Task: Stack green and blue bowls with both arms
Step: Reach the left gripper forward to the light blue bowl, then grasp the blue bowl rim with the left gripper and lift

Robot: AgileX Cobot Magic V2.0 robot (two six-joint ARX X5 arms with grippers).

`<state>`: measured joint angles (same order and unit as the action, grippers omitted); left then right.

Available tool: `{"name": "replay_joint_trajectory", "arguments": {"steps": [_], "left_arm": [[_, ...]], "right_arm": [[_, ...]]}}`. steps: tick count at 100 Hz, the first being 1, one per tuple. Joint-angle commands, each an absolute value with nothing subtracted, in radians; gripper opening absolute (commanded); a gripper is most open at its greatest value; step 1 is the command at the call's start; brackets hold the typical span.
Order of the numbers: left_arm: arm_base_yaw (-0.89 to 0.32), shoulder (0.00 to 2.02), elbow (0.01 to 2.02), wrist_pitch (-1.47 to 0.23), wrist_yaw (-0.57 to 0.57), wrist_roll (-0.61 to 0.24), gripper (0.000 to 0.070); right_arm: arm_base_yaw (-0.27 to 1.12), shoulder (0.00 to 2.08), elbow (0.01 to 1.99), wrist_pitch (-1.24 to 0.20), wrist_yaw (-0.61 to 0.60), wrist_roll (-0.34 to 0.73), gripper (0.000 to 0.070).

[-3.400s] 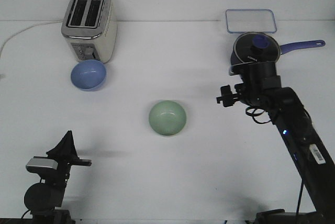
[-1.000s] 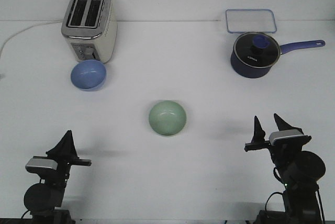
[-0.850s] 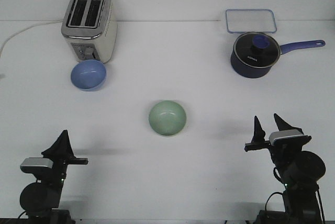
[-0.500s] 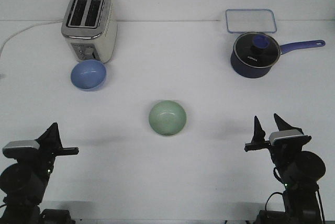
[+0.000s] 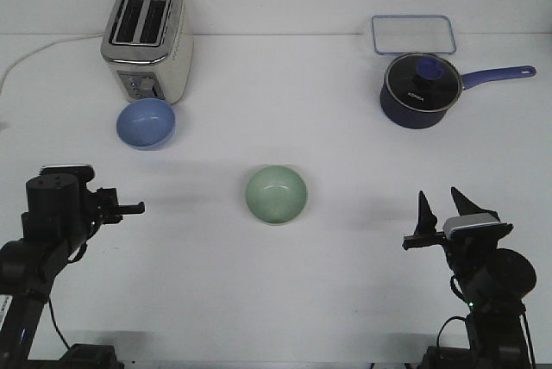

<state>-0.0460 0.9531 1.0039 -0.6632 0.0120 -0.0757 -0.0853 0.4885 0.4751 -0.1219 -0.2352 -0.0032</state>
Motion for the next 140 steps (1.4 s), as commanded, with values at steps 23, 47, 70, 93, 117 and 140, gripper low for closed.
{"name": "replay_joint_trajectory", "arguments": {"steps": [23, 47, 70, 93, 117, 140], "left_arm": [[-0.046, 1.024, 1.022, -0.64, 0.035, -0.057, 0.0014], [-0.046, 1.019, 1.022, -0.62, 0.034, -0.061, 0.0016], [-0.045, 1.02, 1.022, -0.628, 0.034, -0.088, 0.0495], [-0.041, 1.05, 1.056, -0.602, 0.034, -0.088, 0.0503], [0.009, 1.308, 1.355, -0.708, 0.035, -0.067, 0.0503], [0.064, 1.613, 1.666, -0.809, 0.036, -0.03, 0.0503]], "right_arm": [[-0.084, 0.492, 0.475, -0.14, -0.235, 0.004, 0.0398], [-0.084, 0.492, 0.475, -0.143, -0.235, 0.003, 0.0398], [-0.084, 0.492, 0.475, -0.142, -0.235, 0.003, 0.0398], [-0.084, 0.492, 0.475, -0.142, -0.235, 0.003, 0.0398], [-0.084, 0.492, 0.475, -0.142, -0.235, 0.004, 0.0398], [-0.084, 0.492, 0.475, -0.142, -0.235, 0.004, 0.0398]]}}
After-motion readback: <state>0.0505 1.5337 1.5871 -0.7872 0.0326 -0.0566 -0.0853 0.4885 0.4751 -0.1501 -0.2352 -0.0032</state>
